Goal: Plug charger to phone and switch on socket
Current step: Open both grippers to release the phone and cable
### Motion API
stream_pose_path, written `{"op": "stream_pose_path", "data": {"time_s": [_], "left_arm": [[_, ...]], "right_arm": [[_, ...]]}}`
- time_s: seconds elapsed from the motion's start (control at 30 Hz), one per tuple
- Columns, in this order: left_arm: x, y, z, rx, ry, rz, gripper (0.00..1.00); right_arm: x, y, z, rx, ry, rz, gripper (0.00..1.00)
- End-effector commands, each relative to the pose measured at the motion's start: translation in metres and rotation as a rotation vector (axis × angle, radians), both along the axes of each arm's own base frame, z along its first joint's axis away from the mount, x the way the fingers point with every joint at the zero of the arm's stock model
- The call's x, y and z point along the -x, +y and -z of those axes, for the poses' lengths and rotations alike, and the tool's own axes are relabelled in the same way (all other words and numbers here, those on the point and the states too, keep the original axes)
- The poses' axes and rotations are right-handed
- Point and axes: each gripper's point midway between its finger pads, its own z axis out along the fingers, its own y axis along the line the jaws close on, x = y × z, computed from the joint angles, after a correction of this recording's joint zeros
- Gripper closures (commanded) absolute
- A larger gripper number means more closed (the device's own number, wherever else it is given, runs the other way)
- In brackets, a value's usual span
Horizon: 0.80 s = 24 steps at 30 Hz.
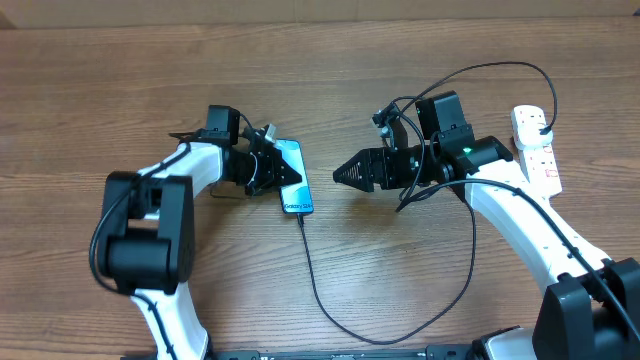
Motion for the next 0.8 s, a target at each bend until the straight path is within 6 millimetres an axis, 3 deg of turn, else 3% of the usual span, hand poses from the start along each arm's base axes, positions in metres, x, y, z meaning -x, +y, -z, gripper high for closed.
{"op": "stream_pose_path", "data": {"time_s": [0.0, 0.37, 0.5, 0.6, 0.77], "left_arm": [[-0.010, -0.012, -0.004, 0.084, -0.016, 0.042, 0.96], [0.001, -0.015, 0.023, 0.070, 0.025, 0.153, 0.96], [0.001, -0.017, 0.024, 0.078, 0.027, 0.158, 0.96], [0.001, -0.014, 0.025, 0.067, 0.036, 0.152, 0.82], [0.005, -0.002, 0.033, -0.020, 0.084, 0.141, 0.75]], "right_arm": [[-0.002, 0.000, -0.012, -0.008, -0.034, -0.004, 0.21], [-0.003, -0.002, -0.009, 0.008, -0.035, 0.006, 0.20], [-0.002, -0.002, -0.009, 0.009, -0.032, 0.006, 0.17], [-0.001, -0.002, -0.008, 0.012, -0.024, 0.006, 0.17], [0.000, -0.003, -0.007, 0.014, -0.018, 0.005, 0.17]]}}
